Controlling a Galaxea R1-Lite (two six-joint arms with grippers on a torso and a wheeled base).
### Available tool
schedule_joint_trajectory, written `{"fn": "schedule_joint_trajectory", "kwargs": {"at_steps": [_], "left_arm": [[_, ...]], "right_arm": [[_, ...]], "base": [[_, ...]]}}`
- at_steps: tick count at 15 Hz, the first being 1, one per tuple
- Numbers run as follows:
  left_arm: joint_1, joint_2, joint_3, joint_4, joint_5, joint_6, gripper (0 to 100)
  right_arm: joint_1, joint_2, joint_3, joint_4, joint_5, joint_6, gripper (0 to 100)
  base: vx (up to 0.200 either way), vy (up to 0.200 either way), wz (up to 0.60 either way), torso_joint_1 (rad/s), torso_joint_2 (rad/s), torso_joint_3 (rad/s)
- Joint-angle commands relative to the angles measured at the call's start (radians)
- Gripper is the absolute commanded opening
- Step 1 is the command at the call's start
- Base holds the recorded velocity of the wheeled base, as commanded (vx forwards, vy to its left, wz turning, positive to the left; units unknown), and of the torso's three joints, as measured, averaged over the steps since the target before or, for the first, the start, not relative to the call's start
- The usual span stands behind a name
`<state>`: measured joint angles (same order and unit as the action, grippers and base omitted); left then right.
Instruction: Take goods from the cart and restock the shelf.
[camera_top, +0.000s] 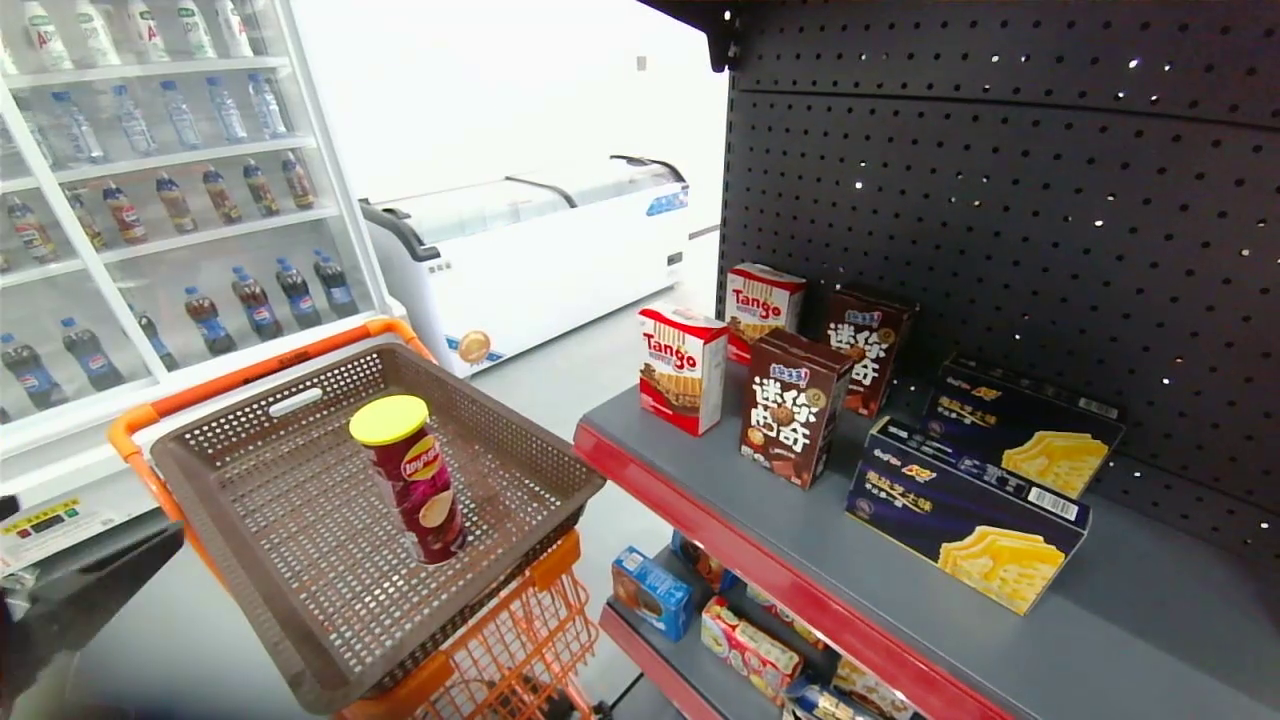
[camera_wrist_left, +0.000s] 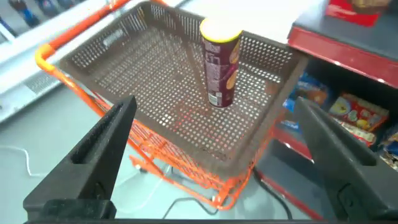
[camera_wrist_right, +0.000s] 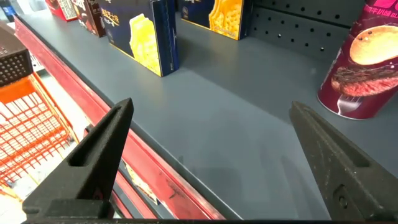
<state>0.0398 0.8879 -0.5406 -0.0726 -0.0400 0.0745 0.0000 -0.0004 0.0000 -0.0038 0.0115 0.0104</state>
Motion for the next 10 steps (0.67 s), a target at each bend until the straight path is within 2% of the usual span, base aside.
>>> {"fn": "schedule_joint_trajectory", "kwargs": {"at_steps": [1, 2, 3, 6, 8, 10], "left_arm": [[0.049, 0.391, -0.041, -0.115, -0.072, 0.028, 100], [0.045, 0.437, -0.018, -0.168, -0.077, 0.038, 100], [0.014, 0.51, 0.014, -0.305, -0.078, 0.036, 100], [-0.009, 0.683, 0.064, -0.573, -0.077, 0.033, 100], [-0.038, 0.752, 0.087, -0.674, -0.078, 0.028, 100], [-0.041, 0.83, 0.088, -0.736, -0.058, 0.03, 100]], "right_arm": [[0.0, 0.0, 0.0, -0.001, 0.001, -0.001, 100], [0.0, 0.0, 0.0, -0.001, 0.001, -0.001, 100], [0.0, 0.0, 0.0, -0.001, 0.001, 0.0, 100], [0.0, 0.0, 0.0, -0.001, 0.001, 0.0, 100], [0.0, 0.0, 0.0, -0.001, 0.001, 0.0, 100], [0.0, 0.0, 0.0, -0.001, 0.001, 0.0, 100]], "base": [[0.0, 0.0, 0.0, 0.0, 0.0, 0.0], [0.0, 0.0, 0.0, 0.0, 0.0, 0.0], [0.0, 0.0, 0.0, 0.0, 0.0, 0.0], [0.0, 0.0, 0.0, 0.0, 0.0, 0.0], [0.0, 0.0, 0.0, 0.0, 0.0, 0.0], [0.0, 0.0, 0.0, 0.0, 0.0, 0.0]]}}
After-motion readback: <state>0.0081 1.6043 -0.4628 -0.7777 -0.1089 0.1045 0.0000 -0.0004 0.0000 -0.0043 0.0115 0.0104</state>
